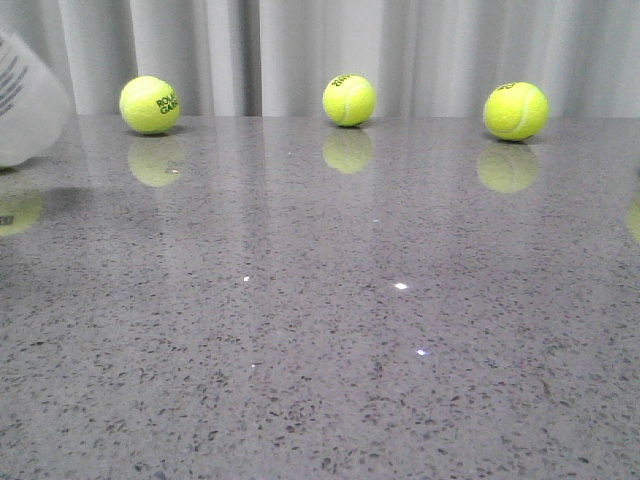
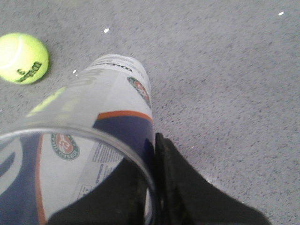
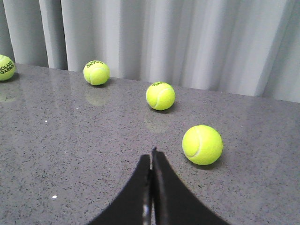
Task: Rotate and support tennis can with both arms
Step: 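Lift and rotate the can upright with the left gripper, set it down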
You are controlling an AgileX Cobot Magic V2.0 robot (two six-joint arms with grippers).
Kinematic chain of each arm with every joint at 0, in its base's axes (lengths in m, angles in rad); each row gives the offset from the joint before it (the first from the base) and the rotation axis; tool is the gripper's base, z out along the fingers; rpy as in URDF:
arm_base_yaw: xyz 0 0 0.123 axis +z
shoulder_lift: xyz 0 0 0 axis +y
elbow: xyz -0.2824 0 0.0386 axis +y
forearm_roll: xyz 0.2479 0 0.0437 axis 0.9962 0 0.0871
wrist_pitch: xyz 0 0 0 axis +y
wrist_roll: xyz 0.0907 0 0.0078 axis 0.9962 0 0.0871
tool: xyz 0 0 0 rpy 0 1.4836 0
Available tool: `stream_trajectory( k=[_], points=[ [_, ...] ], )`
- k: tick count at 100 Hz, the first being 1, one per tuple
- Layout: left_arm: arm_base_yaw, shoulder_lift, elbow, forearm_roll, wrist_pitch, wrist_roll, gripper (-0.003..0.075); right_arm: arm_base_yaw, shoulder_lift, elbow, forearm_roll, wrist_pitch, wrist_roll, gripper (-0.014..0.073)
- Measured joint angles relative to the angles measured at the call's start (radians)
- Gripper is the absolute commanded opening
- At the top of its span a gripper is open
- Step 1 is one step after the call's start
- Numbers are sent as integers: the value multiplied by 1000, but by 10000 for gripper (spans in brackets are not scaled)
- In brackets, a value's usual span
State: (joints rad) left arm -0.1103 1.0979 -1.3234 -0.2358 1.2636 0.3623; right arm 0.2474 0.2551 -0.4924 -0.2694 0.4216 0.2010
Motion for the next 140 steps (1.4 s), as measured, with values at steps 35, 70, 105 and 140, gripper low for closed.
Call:
stream_trajectory(
  k=[35, 70, 105, 140],
  points=[
    [-87, 0, 66, 14, 0, -18, -21, 0, 0, 0, -1, 0, 0, -69],
    [-89, 0, 74, 17, 0, -21, 49, 0, 0, 0, -1, 0, 0, -69],
    [-89, 86, 55, 17, 0, -23, 482, 0, 0, 0, -1, 0, 0, -68],
    [-89, 283, -176, 12, -6, -8, 482, 0, 0, 0, -1, 0, 0, -68]
  ],
)
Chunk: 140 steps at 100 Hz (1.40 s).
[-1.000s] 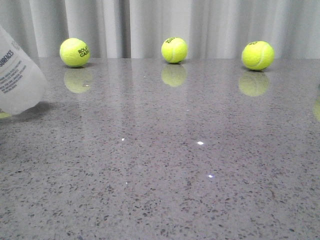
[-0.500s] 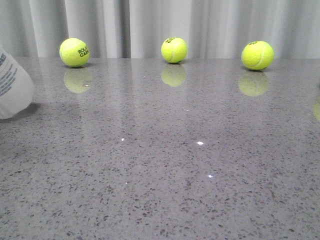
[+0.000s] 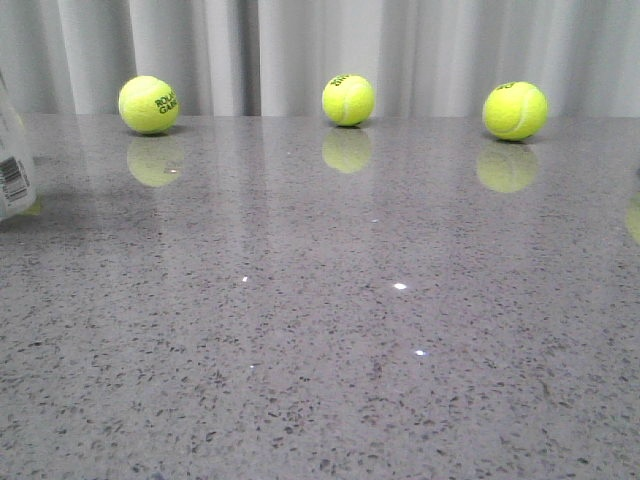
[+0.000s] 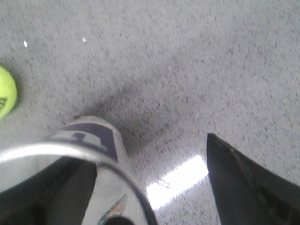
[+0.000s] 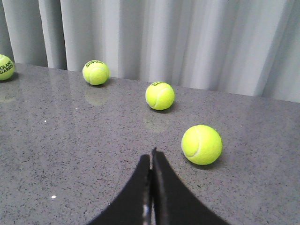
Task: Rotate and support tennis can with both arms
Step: 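Lift and rotate the can upright with the left gripper, set it down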
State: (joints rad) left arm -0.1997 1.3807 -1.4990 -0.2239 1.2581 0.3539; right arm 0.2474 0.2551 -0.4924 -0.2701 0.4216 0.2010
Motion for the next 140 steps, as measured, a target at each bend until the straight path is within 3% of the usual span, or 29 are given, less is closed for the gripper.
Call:
stream_trajectory(
  k=[65, 103, 120, 140],
  points=[
    [0, 42, -143, -10, 0, 2, 482, 0, 0, 0, -2, 0, 0, -68],
    [0, -147, -154, -12, -49, 2, 480, 0, 0, 0, -2, 0, 0, -68],
    [0, -272, -90, -16, -98, -9, 480, 0, 0, 0, -2, 0, 0, -68],
    [0, -440, 112, -17, -226, -21, 480, 0, 0, 0, -2, 0, 0, -68]
  ],
)
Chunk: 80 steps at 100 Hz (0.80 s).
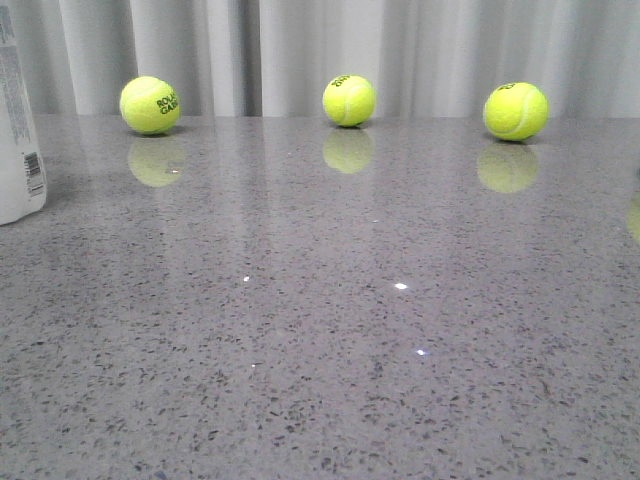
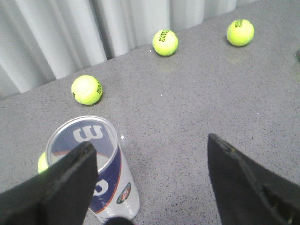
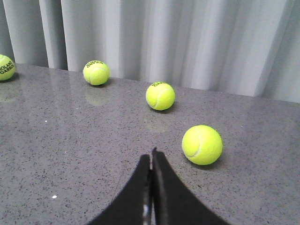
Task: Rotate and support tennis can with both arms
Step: 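Lift and rotate the can upright with the left gripper, set it down, then open the left gripper and back away from the upright can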
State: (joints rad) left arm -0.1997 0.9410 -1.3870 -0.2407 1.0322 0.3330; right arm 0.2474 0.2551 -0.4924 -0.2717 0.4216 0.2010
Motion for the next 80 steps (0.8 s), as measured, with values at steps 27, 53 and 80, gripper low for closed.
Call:
stream_trajectory(
  k=[27, 53, 80],
  points=[
    [0, -283, 376, -2, -299, -64, 480, 0, 0, 0, 0, 0, 0, -68],
    [0, -484, 751, -5, -594, -103, 480, 0, 0, 0, 0, 0, 0, -68],
    [0, -540, 991, -20, -860, -106, 477, 0, 0, 0, 0, 0, 0, -68]
  ],
)
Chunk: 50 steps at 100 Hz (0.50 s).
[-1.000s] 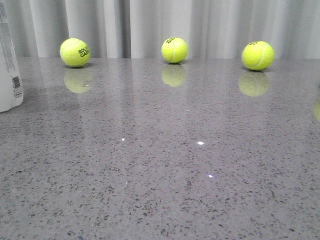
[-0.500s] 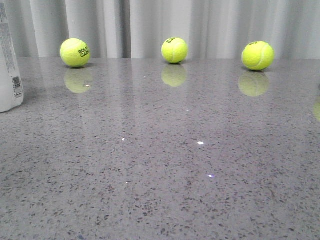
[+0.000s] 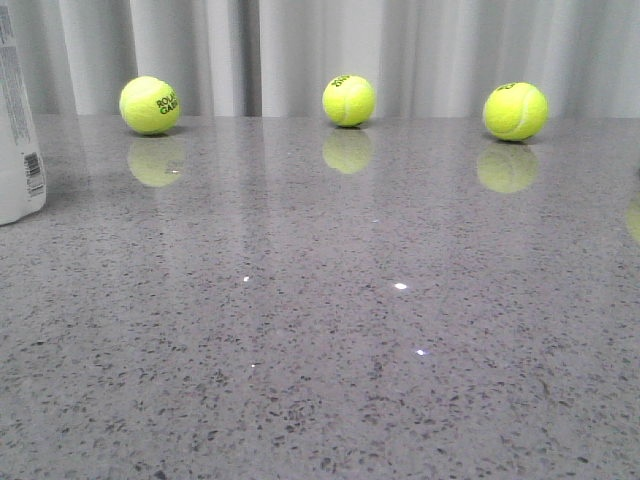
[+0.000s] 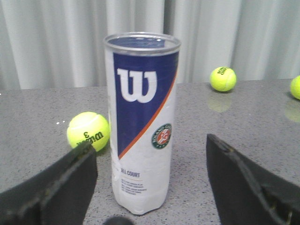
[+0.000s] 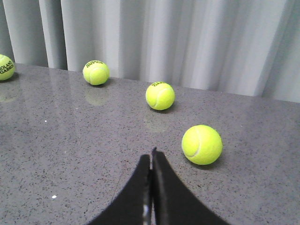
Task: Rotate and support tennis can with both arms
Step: 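Open the left gripper and back away from the upright can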
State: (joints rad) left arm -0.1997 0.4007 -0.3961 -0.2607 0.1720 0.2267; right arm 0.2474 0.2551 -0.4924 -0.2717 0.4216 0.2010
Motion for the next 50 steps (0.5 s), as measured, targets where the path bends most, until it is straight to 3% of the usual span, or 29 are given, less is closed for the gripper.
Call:
stream_trajectory(
  k=[17, 29, 44, 50],
  points=[
    [0, 0, 30, -5, -48, 0, 386, 0, 0, 0, 0, 0, 0, -68],
    [0, 0, 32, -7, -57, 0, 237, 0, 0, 0, 0, 0, 0, -68],
    [0, 0, 33, -7, -62, 0, -14, 0, 0, 0, 0, 0, 0, -68],
    [0, 0, 33, -7, -65, 0, -21, 0, 0, 0, 0, 0, 0, -68]
  ],
)
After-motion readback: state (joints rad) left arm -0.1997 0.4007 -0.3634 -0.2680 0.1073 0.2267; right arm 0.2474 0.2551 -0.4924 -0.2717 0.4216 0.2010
